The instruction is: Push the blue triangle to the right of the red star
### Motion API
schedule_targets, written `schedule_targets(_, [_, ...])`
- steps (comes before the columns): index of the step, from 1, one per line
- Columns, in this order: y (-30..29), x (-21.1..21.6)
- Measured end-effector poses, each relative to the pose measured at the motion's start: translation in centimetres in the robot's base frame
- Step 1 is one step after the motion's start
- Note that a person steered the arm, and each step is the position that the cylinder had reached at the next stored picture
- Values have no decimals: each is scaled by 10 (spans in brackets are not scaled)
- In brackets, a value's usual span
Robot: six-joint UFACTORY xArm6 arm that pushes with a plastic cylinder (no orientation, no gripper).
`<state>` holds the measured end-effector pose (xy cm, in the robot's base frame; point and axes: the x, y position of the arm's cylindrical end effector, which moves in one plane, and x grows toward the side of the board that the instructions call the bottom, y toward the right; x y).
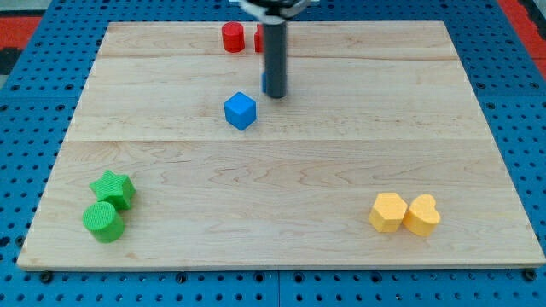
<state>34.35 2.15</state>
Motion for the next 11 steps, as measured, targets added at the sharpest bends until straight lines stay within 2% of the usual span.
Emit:
schedule_targets(1, [10, -40])
schedule_targets(2, [-23, 3])
schedule_targets(3, [-63, -14])
schedule_targets(4, [-21, -34])
schedule_targets(5, [-17, -56])
schedule_targets(7, [41, -65])
schedule_targets(8, [37, -69])
schedule_targets(9, [-1, -39])
schedule_targets(10, [-1, -46])
schedule_targets(11, [28, -67])
